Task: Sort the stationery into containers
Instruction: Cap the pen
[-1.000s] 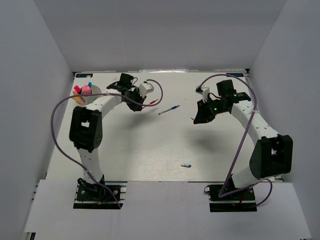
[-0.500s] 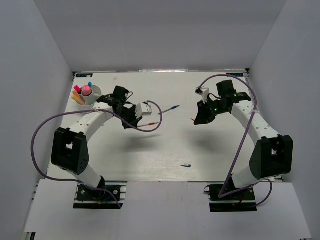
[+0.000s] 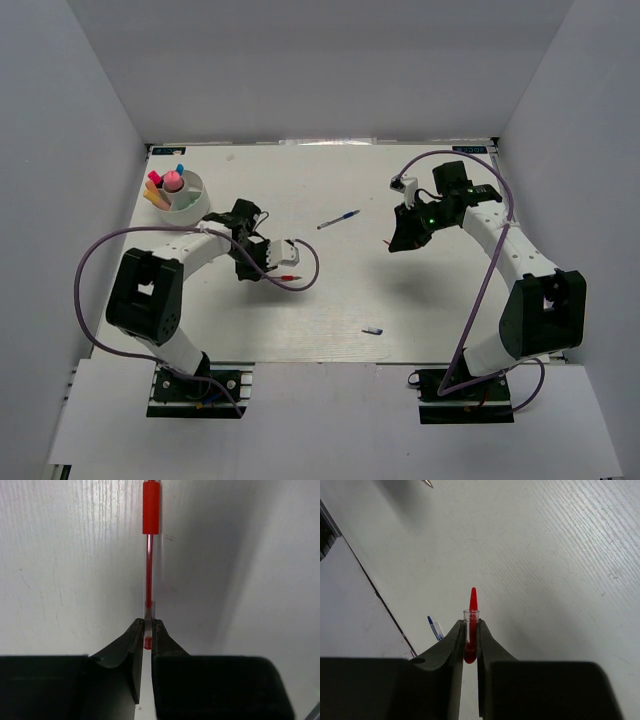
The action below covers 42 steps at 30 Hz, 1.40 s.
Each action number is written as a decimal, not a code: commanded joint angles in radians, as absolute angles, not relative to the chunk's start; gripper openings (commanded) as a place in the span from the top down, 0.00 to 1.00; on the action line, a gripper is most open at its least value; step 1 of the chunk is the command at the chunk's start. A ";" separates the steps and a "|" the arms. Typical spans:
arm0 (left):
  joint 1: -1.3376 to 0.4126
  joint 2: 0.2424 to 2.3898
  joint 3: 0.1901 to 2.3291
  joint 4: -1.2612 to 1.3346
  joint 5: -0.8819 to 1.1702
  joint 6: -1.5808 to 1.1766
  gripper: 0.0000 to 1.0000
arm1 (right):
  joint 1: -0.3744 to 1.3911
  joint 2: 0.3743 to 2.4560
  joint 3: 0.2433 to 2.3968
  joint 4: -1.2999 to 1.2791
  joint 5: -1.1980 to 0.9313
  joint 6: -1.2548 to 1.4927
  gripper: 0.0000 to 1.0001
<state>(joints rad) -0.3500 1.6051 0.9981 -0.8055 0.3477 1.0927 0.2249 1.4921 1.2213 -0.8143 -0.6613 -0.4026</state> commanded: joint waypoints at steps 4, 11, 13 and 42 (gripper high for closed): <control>-0.376 1.683 0.996 -0.699 0.256 1.127 0.99 | 0.229 1.483 1.239 -0.831 -0.678 -0.417 1.00; -0.385 1.735 1.025 -0.692 0.241 1.118 0.69 | 0.230 1.473 1.230 -0.842 -0.666 -0.426 1.00; -0.396 1.747 1.040 -0.707 0.239 1.120 0.66 | 0.230 1.473 1.229 -0.841 -0.667 -0.426 1.00; -0.549 1.184 0.873 -0.298 0.102 1.115 1.00 | 0.387 1.618 1.347 -1.146 -0.994 -0.548 1.00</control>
